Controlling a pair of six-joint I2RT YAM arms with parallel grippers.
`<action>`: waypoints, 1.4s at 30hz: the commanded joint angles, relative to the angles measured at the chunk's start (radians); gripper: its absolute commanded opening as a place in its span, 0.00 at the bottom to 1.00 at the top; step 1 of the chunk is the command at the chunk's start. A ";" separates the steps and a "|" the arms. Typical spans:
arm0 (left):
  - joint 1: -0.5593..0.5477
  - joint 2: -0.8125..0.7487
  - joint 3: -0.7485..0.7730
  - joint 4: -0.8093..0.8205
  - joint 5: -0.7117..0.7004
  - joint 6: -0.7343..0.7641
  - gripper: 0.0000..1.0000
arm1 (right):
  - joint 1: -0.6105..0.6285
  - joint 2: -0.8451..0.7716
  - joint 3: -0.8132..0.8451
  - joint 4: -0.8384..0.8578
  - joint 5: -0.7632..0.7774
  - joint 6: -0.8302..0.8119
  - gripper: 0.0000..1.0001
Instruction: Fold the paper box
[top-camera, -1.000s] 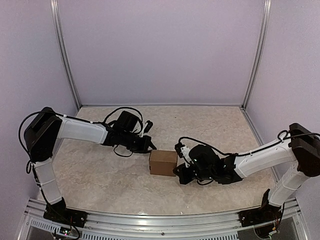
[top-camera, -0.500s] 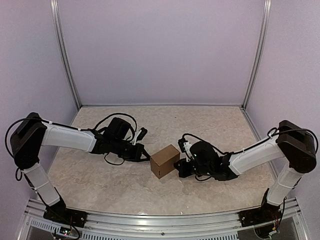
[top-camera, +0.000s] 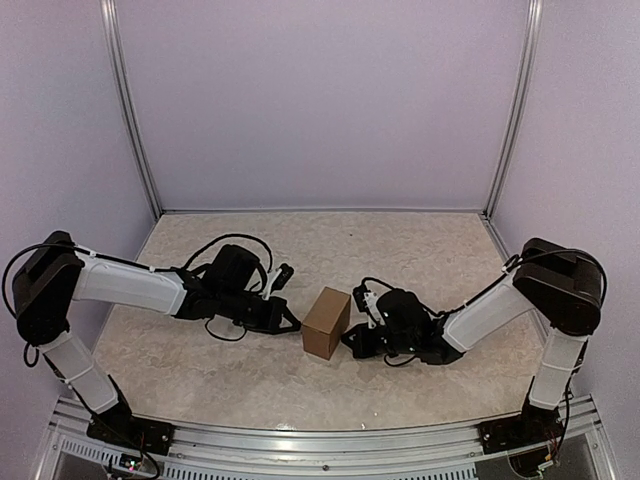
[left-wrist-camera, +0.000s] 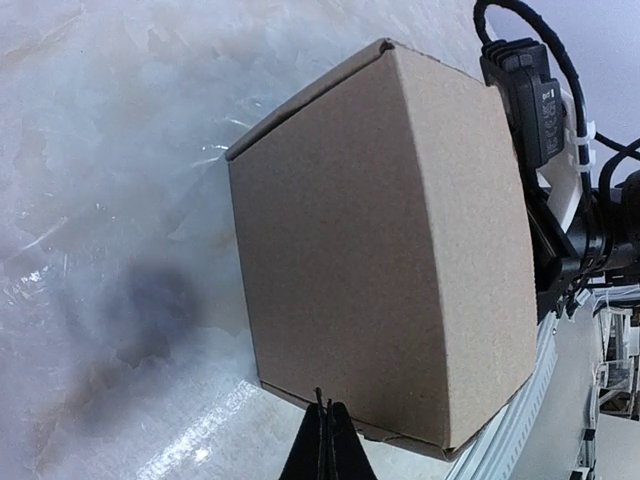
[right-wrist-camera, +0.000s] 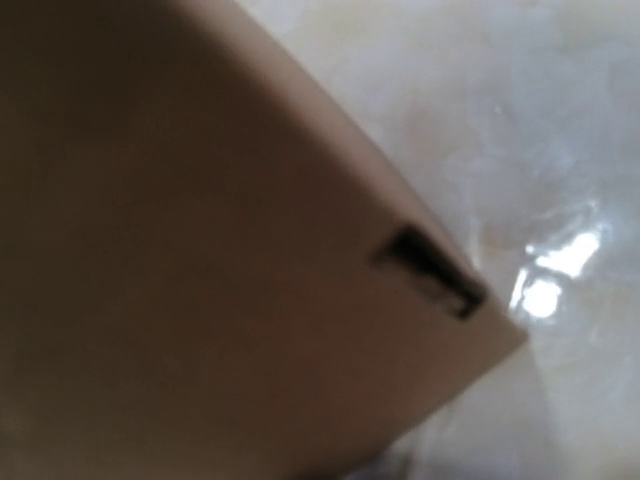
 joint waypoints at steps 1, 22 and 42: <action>0.020 -0.020 -0.003 0.001 -0.029 0.003 0.00 | -0.008 0.039 -0.015 0.042 -0.032 0.040 0.00; -0.025 0.019 0.200 -0.108 -0.023 0.095 0.00 | -0.010 0.203 0.120 0.070 -0.065 0.076 0.00; 0.013 -0.193 0.193 -0.302 -0.347 0.109 0.00 | -0.017 0.180 0.101 0.041 -0.047 0.035 0.00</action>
